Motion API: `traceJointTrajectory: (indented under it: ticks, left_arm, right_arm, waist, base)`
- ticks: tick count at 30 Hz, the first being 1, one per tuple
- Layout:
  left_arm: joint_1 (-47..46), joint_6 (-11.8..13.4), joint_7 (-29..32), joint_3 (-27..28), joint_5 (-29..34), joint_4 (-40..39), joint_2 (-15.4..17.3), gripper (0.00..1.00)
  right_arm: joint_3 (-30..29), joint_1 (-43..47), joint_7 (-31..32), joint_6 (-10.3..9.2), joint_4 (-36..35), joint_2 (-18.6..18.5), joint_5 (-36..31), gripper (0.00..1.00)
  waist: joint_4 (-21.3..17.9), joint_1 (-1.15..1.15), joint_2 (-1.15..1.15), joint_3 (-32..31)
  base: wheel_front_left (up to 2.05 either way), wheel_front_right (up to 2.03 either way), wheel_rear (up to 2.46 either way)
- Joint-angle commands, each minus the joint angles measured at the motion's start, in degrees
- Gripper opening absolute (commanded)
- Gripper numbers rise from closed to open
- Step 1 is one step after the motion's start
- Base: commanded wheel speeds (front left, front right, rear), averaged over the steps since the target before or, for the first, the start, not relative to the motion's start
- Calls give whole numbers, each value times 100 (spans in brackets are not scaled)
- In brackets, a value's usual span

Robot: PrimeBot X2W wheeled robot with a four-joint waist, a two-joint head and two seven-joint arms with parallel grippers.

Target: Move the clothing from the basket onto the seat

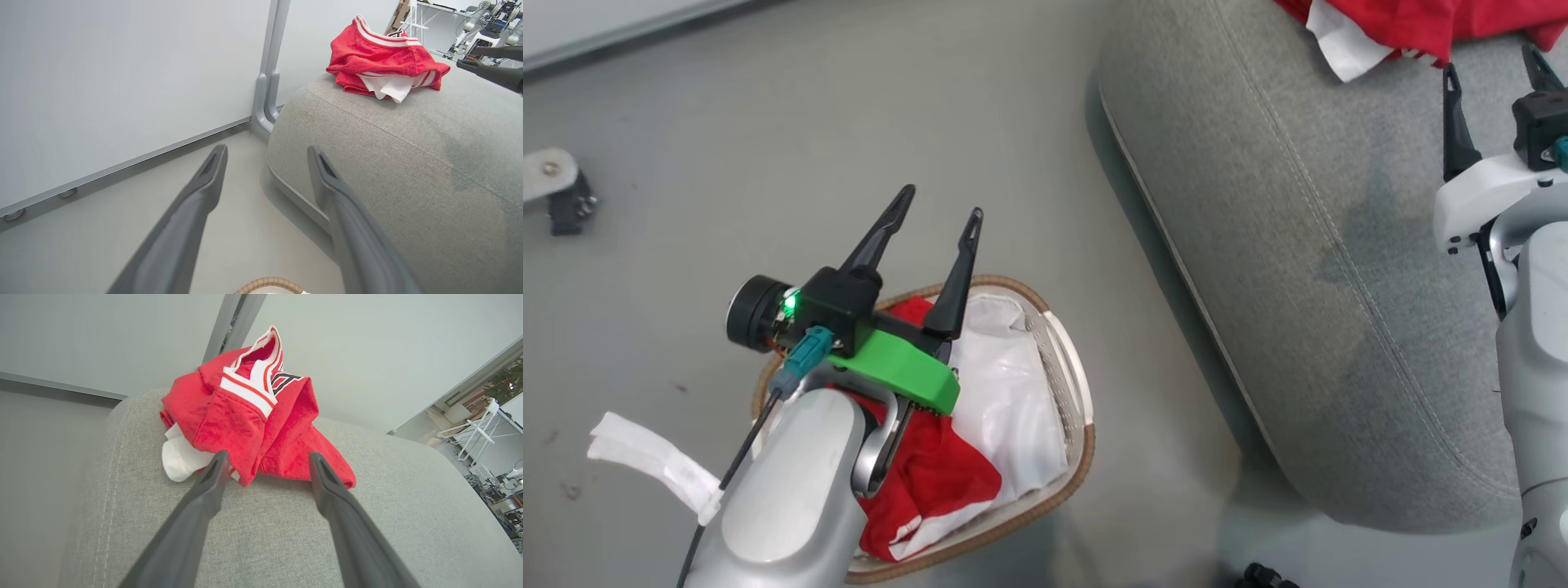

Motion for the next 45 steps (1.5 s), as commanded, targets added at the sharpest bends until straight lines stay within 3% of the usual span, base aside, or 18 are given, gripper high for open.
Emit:
traceJointTrajectory:
  ticks: [1,15,25,31,38,45]
  left_arm:
    - [149,-21,-1,128,-40,23,-55,100]
    - [1064,99,0,1723,198,54,-440,100]
    - [1964,57,0,2516,136,-156,-567,100]
    - [2551,65,1,2715,68,-444,-590,100]
    - [2887,162,0,2418,-103,-472,-585,100]
    - [2854,202,0,2221,-155,-398,-588,100]
  right_arm:
    - [63,-8,-3,-8,-54,-38,116,100]
    - [558,425,-3,-8,-471,533,1078,100]
    - [1039,1465,-3,-8,-1148,761,1552,100]
    - [1163,2393,-3,-8,-1742,778,2099,100]
    - [1171,3396,-3,-8,-2219,774,2677,100]
    - [1321,3832,-3,-8,-2320,773,2962,100]
  waist:
    - [382,0,0,-545]
    - [1370,0,0,-1679]
    - [1819,0,0,-2216]
    - [1922,0,0,-2467]
    - [2005,0,0,-2671]
    - [1960,0,0,-2790]
  base:
    - [0,0,0]
    - [0,0,0]
    - [0,0,0]
    - [0,0,0]
    - [0,0,0]
    - [0,0,0]
